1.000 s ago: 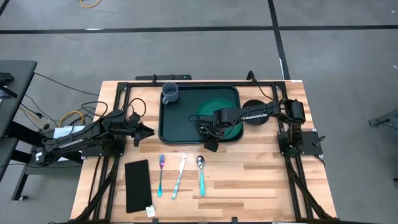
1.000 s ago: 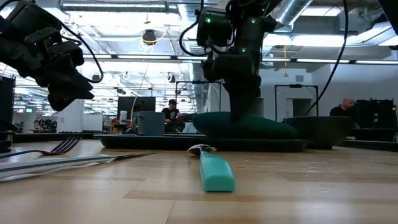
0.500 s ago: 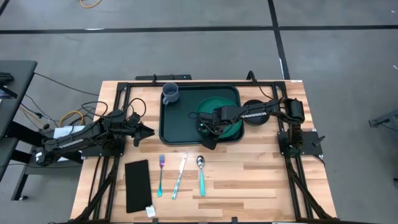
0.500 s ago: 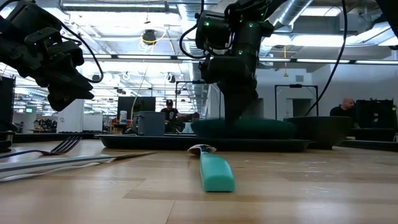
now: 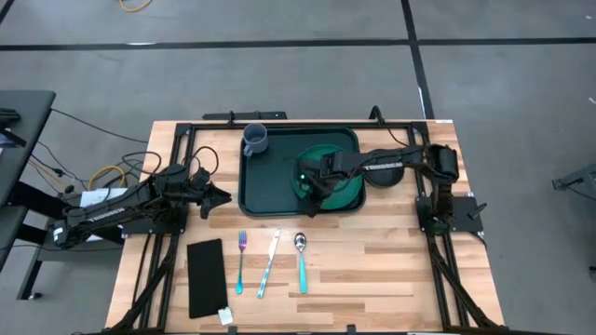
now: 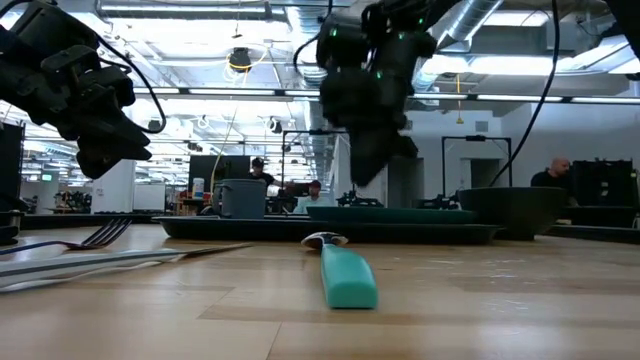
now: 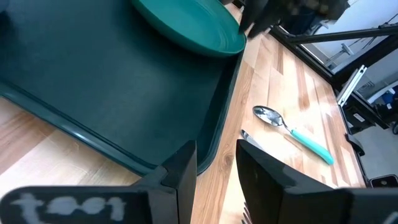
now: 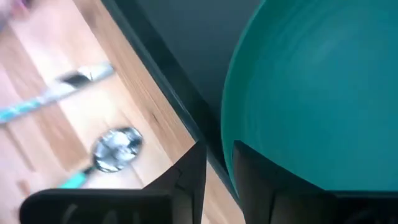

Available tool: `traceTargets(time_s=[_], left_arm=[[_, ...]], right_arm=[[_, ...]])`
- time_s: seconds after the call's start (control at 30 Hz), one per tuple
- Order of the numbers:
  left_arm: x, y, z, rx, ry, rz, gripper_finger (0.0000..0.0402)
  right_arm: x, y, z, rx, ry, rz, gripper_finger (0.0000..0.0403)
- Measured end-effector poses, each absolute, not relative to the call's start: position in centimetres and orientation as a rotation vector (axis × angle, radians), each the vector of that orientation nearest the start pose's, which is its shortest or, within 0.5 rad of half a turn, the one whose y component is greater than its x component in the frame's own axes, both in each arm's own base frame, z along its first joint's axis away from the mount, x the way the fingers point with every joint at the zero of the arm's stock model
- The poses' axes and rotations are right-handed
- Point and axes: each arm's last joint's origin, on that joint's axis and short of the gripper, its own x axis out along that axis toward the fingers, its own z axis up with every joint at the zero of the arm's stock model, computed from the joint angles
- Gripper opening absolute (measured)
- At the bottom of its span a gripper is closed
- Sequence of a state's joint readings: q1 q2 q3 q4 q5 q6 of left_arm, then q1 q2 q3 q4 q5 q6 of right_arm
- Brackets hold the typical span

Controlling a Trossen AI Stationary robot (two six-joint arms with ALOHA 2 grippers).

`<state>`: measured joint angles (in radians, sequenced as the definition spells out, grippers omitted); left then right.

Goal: Set up tray
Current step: Put the black bowl on the green plate on the black tray

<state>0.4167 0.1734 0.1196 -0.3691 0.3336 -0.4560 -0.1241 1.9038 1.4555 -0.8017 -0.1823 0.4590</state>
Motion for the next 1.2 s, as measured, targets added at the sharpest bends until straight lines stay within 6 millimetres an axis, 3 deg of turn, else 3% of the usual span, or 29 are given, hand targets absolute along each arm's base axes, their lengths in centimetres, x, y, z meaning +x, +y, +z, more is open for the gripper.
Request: traceTargets(time_s=[0.2, 0.3, 0.4, 0.53, 0.67, 0.87, 1.2], left_arm=[[9.0, 3.0, 15.7, -0.615, 0.37, 0.173, 0.01], [9.0, 3.0, 15.7, -0.615, 0.37, 0.173, 0.01], [9.0, 3.0, 15.7, -0.615, 0.37, 0.173, 0.01], [9.0, 3.0, 15.7, -0.616, 0.37, 0.173, 0.01], [9.0, 3.0, 15.7, -0.616, 0.37, 0.174, 0.01], [9.0, 3.0, 15.7, -0.629, 0.37, 0.176, 0.01], [9.0, 3.0, 15.7, -0.636, 0.369, 0.177, 0.01]], right_arm=[[34.7, -5.7, 26.1, 0.61, 1.149, -0.449, 0.0072], [31.6, -6.2, 28.2, 0.614, 1.15, -0.634, 0.0072], [28.4, -6.5, 28.8, 0.634, 1.198, -0.815, 0.0072], [25.2, -6.5, 28.3, 0.656, 1.251, -0.94, 0.0072], [23.7, -6.1, 26.1, 0.706, 1.308, -0.941, 0.0073], [23.0, -5.6, 22.9, 0.775, 1.375, -0.858, 0.0073], [22.9, -5.7, 22.6, 0.655, 1.394, -0.809, 0.0073]])
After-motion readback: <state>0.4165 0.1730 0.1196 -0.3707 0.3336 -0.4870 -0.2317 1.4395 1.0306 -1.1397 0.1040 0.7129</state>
